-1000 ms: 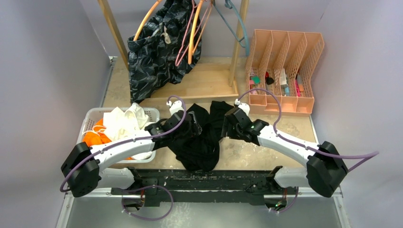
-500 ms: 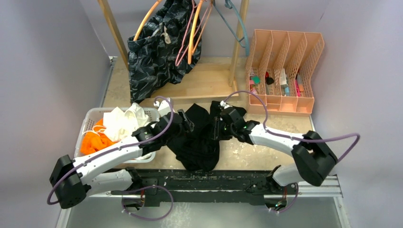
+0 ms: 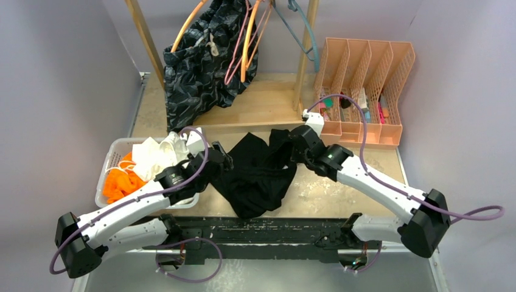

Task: Remove the shorts from the hanger
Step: Pick up the shorts at the center of the board.

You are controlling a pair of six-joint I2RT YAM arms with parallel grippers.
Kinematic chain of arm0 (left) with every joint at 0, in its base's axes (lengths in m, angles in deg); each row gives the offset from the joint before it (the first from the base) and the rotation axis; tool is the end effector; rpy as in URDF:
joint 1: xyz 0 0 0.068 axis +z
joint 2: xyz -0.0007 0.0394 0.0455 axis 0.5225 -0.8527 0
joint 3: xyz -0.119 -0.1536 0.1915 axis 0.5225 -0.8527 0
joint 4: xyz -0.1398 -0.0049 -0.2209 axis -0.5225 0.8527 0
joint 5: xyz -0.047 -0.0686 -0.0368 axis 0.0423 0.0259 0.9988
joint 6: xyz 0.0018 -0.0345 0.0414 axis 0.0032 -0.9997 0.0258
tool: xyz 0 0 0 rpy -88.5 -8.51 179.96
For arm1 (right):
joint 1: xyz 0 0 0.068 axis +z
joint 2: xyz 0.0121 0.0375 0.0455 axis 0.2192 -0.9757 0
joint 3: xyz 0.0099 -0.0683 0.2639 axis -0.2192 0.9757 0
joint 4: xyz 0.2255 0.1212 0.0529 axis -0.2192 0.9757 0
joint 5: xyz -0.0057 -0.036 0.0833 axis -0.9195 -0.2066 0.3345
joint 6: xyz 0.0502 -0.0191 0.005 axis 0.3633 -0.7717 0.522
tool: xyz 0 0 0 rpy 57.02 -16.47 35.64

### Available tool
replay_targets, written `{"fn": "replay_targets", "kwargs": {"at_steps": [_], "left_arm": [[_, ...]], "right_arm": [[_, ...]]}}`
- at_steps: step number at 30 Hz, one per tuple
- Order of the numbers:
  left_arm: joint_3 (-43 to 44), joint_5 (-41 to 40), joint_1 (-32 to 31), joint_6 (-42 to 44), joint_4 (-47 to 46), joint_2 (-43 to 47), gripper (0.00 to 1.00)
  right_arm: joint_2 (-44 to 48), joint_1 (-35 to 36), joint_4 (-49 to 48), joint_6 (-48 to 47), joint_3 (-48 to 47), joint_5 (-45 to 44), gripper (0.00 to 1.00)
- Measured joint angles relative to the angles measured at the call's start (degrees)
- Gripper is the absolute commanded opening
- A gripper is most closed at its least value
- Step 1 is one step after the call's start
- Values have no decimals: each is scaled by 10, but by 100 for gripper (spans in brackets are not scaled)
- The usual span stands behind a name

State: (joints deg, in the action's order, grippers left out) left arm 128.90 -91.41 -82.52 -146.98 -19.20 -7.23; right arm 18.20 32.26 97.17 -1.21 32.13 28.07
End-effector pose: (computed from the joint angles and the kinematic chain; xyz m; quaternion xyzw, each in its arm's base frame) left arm 0.1364 -0.1378 0.2692 -0.2060 0.8595 -0.1875 0.4285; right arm 0.1992 0.1749 0.2859 0.0741 0.8839 0.1145 0.4473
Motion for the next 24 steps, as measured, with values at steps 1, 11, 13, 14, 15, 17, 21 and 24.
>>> {"fn": "replay_targets", "kwargs": {"at_steps": [1, 11, 13, 14, 15, 17, 21, 24], "left_arm": [[0, -4, 0, -1, 3, 1, 60], [1, -30, 0, -8, 35, 28, 60], [2, -40, 0, -16, 46, 35, 60], [2, -47, 0, -23, 52, 38, 60], [2, -55, 0, -29, 58, 43, 60], [2, -65, 0, -37, 64, 51, 61], [2, -70, 0, -39, 64, 56, 65], [2, -64, 0, -38, 48, 42, 68]], "right_arm": [[7, 0, 5, -3, -1, -9, 3], [-52, 44, -56, -39, -14, 116, 16], [-118, 74, -113, -53, -17, 179, 22], [-146, 83, -137, -59, -13, 206, 26], [-176, 92, -164, -66, -3, 241, 35], [-201, 102, -189, -74, 28, 296, 61], [-125, 99, -212, -90, 97, 376, 73], [-37, 98, -231, -97, 109, 399, 73]]}}
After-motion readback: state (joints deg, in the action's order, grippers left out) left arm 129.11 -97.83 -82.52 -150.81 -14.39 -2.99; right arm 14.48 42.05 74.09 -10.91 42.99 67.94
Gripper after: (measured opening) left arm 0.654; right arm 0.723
